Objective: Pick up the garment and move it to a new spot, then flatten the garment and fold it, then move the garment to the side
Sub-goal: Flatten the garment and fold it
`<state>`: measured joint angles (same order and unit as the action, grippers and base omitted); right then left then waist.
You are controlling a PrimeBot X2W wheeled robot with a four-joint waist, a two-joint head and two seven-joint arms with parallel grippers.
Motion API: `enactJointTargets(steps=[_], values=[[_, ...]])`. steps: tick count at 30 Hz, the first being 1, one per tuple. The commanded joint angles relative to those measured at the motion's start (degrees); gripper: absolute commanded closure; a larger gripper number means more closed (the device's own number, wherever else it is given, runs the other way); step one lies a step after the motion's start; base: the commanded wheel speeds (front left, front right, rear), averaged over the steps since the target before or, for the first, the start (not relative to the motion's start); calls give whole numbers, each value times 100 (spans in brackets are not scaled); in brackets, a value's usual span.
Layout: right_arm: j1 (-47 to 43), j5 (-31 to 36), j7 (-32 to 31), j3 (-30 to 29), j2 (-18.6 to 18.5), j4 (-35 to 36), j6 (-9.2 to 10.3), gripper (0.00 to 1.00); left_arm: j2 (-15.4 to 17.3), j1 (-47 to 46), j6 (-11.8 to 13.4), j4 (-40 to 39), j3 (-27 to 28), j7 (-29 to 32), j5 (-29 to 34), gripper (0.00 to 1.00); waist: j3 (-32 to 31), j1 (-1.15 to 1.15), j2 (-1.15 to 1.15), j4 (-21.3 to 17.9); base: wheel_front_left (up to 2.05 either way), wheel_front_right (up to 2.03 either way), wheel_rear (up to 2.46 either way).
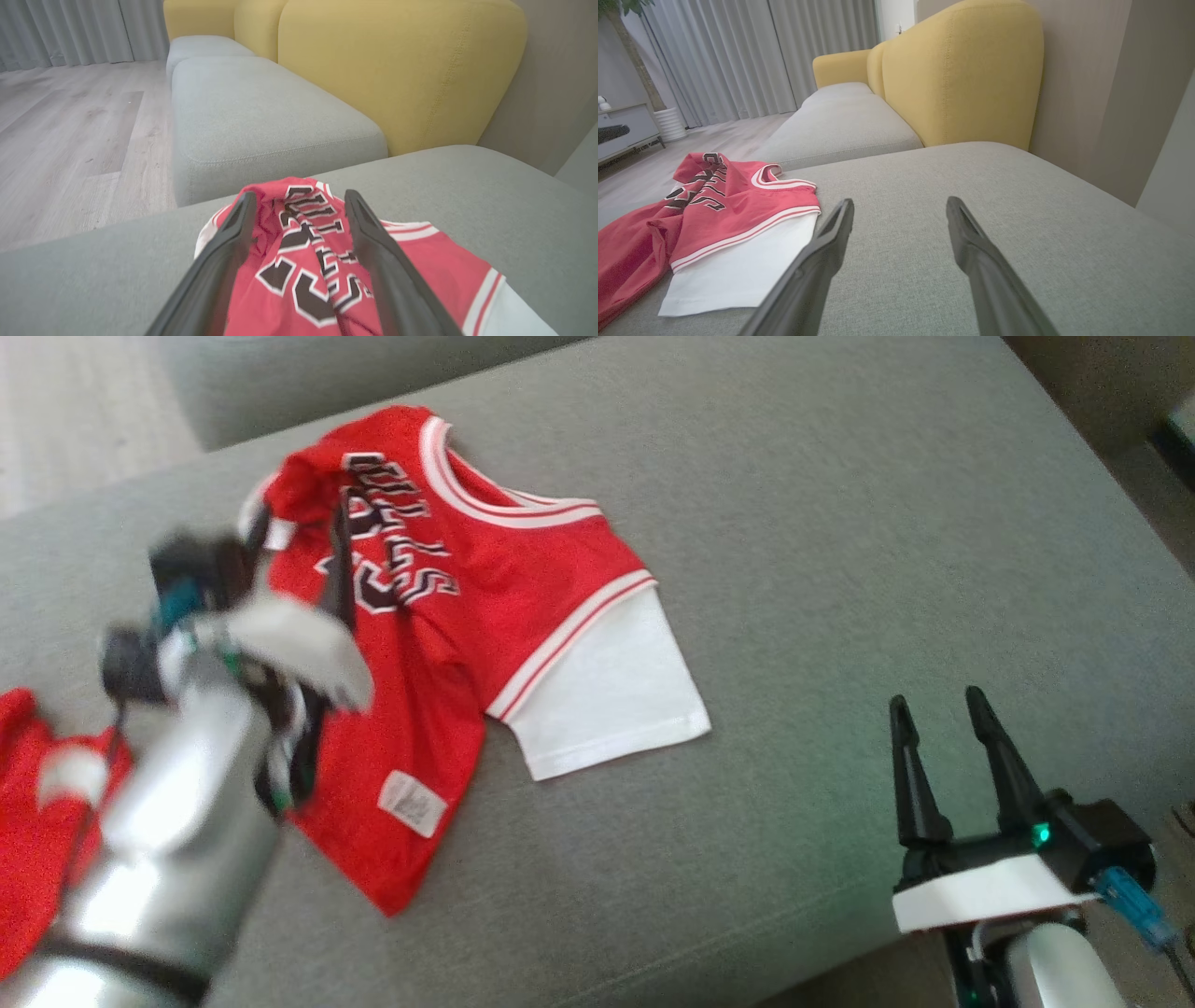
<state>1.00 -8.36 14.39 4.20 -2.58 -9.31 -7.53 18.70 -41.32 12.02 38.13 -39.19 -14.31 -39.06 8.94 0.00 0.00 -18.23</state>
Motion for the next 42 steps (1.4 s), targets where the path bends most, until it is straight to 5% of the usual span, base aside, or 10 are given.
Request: enactJointTargets(steps=[1,7,13,28,42], values=[[17,87,61,49,-30,229,4,0,128,295,115,-545,474,-68,160,0,-171,0,0,233,0,0,0],[-74,308,61,-141,-30,273,4,0,-171,2133,349,-2319,1358,-68,861,0,-412,0,0,683,0,0,0],[-143,439,61,-286,-30,221,4,0,-540,3372,211,-3279,1892,-69,1513,0,-537,0,0,1087,0,0,0],[-355,465,61,-355,-30,-151,4,0,-1138,4796,-747,-3181,2756,-69,2399,0,-932,0,0,1696,0,0,0],[-367,463,61,-309,-30,-430,4,0,-1446,5129,-1262,-3246,3366,-69,3054,0,-1014,0,0,1797,0,0,0]])
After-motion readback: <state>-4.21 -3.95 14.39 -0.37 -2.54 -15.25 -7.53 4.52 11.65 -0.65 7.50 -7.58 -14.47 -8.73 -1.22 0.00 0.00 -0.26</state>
